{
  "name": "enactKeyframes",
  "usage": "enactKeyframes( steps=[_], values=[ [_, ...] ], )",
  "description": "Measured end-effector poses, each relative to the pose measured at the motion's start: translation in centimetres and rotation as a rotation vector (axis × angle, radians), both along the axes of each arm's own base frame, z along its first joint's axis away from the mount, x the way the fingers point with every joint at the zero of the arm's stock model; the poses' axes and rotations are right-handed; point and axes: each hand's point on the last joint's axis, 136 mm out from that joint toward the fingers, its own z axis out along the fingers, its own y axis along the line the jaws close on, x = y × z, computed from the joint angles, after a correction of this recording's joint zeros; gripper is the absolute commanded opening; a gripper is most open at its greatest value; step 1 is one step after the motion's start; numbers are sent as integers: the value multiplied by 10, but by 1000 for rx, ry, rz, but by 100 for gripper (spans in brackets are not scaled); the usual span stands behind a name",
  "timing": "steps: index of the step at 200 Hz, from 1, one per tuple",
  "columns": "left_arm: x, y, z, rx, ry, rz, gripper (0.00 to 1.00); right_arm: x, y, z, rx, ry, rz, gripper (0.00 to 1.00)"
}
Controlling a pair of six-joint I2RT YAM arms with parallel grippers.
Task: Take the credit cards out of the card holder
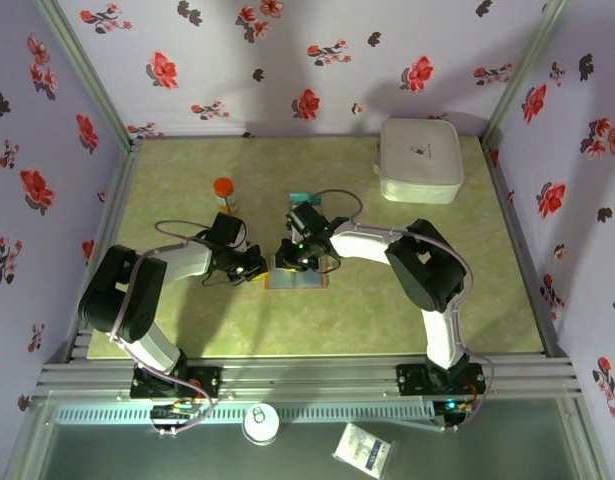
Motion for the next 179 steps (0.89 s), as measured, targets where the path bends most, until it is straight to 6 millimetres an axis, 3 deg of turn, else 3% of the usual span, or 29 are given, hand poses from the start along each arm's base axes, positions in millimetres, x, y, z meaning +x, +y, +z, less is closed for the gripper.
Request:
enactKeyframes(
  steps=[85,134,149,179],
  values=[
    [0,0,0,0,1,0,0,1,-9,-3,-48,-12,-18,24],
    [1,6,11,22,-26,17,0,0,-17,13,-53,-55,-19,28],
    [5,9,23,38,-65,25,6,3,-25,27,-64,-101,-19,32],
    [20,21,56,78,-191,44,29,13,-54,63,-96,-235,-29,58]
  ],
)
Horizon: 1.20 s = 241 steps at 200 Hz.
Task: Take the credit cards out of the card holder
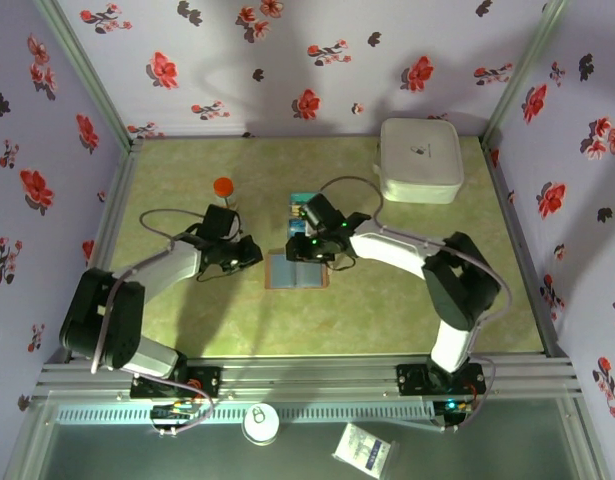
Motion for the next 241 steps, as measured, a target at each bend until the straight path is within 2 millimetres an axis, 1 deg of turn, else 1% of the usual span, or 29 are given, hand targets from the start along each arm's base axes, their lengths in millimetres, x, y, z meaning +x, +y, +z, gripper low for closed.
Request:
enactKeyframes(
  steps=[16,19,26,27,30,32,35,38,41,76,107,127,158,172,187,207,221,241],
  values=[
    [6,13,13,29,-53,22,47,8,-24,15,-24,-66,-23,70],
    [8,16,15,38,-64,23,49,10,-30,17,-30,-74,-39,73],
    [10,23,19,58,-83,35,58,15,-44,22,-47,-101,-60,83],
    [11,25,20,60,-83,42,61,15,-45,22,-49,-105,-60,85],
    [12,27,21,67,-89,47,76,16,-51,23,-58,-116,-65,88],
    [12,30,22,78,-95,45,83,18,-56,24,-64,-119,-79,92],
    [13,33,23,85,-98,56,90,20,-62,25,-75,-131,-84,98],
    [14,37,24,97,-107,59,97,21,-68,25,-84,-138,-94,99],
    [15,39,25,103,-111,66,99,24,-76,26,-97,-147,-109,99],
    [26,75,34,229,-167,122,100,38,-152,26,-274,-243,-233,99],
    [36,109,36,383,-216,170,100,49,-216,25,-462,-356,-320,99],
    [42,134,39,500,-255,197,100,55,-253,15,-569,-411,-366,99],
    [52,169,44,658,-340,238,100,62,-301,-3,-660,-464,-443,99],
    [54,183,42,714,-372,243,100,66,-318,-9,-672,-495,-482,99],
    [56,195,35,766,-410,241,100,71,-334,-16,-678,-534,-524,99],
    [58,207,22,798,-457,249,100,76,-347,-26,-671,-576,-550,99],
    [62,213,13,802,-499,263,100,81,-348,-25,-642,-630,-560,99],
    [67,217,2,799,-545,260,100,90,-342,-19,-575,-709,-560,99]
  ],
)
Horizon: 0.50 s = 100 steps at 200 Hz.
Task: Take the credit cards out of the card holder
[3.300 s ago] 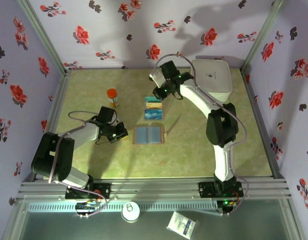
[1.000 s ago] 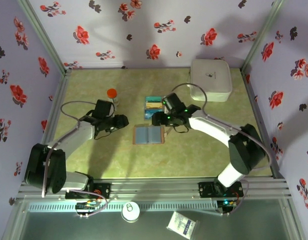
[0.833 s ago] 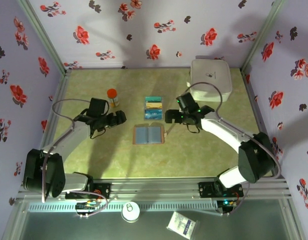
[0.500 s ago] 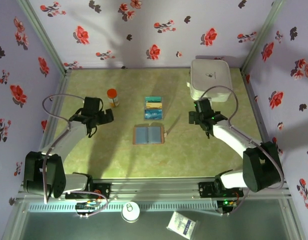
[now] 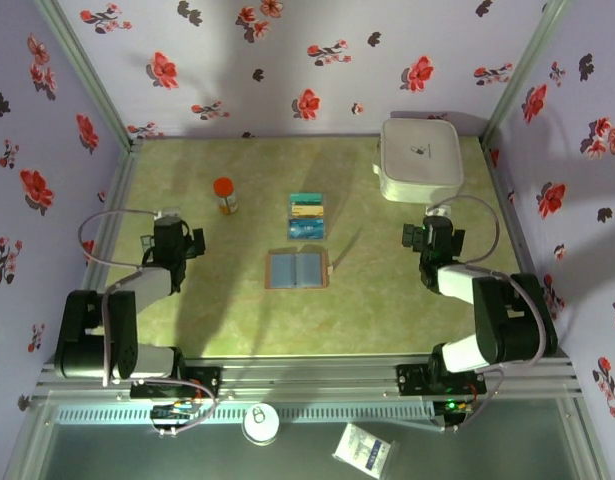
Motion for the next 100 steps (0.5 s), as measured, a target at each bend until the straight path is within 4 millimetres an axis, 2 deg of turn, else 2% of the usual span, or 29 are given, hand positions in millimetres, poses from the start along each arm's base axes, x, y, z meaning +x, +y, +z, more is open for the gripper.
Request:
enactKeyframes(
  steps=[21,53,78,100],
  values=[
    [10,1,4,-24,-82,-28,100,6,3,4,27,-56,29,99],
    [22,13,8,-81,-178,-38,100,9,1,7,64,-127,54,99],
    [29,2,6,-116,-202,-101,100,10,2,-4,75,-119,69,99],
    [31,-5,7,-133,-216,-139,100,11,0,-2,87,-130,59,99]
  ],
)
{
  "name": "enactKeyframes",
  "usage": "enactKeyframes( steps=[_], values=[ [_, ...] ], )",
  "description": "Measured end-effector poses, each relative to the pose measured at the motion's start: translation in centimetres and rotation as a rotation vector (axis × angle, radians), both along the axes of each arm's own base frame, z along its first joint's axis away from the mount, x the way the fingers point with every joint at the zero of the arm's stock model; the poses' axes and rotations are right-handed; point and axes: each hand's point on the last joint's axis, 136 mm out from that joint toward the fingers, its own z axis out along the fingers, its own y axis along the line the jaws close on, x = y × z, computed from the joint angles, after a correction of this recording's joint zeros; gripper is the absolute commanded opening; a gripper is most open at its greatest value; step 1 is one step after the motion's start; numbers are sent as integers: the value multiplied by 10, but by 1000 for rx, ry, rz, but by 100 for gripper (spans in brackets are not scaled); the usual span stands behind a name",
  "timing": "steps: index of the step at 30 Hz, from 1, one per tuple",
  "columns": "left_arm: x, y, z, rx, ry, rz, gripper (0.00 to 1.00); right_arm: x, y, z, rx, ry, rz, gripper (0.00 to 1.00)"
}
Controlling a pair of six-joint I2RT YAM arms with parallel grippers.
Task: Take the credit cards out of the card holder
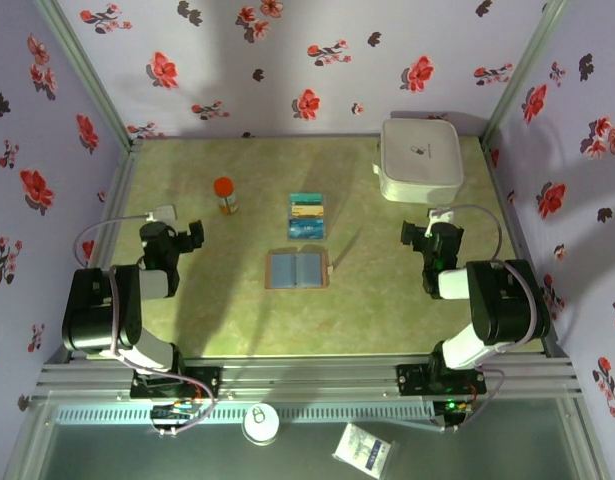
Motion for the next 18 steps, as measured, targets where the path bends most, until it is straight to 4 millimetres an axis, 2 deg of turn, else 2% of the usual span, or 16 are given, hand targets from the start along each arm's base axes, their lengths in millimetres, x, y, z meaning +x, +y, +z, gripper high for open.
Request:
enactKeyframes(
  steps=[9,18],
  values=[
    [3,-18,7,45,-32,-54,100,0,-5,0,18,-3,-24,99],
    [3,-17,9,57,-37,-46,100,0,-5,0,18,-4,-24,99]
  ],
)
